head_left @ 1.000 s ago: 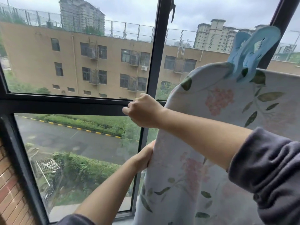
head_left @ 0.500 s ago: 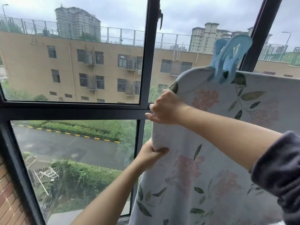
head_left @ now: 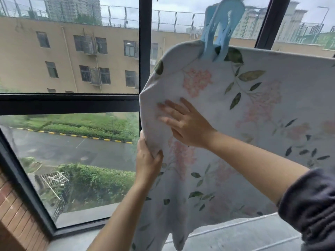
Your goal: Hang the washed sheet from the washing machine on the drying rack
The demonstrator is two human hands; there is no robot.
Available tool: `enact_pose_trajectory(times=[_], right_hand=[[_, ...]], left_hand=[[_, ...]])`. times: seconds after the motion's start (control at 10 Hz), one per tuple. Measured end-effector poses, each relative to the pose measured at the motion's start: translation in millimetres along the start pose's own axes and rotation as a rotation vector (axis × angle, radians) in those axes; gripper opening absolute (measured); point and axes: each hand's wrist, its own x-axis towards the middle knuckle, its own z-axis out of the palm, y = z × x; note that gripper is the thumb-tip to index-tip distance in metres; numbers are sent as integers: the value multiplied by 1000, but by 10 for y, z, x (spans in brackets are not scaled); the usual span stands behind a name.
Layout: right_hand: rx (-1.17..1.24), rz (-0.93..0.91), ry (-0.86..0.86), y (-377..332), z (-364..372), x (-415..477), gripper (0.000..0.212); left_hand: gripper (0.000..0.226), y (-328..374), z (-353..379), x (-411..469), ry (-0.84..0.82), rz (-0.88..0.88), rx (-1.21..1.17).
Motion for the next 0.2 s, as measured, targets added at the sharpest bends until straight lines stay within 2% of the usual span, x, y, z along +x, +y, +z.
enact_pose_trajectory(times=[0.1,0.2], right_hand=[[49,120,-102,11,101,-621,50],[155,308,-161,53,72,-1267,50]], left_hand=[[89,-7,209,-323,126,39,77],[86,146,398,-592,226,-17,152]])
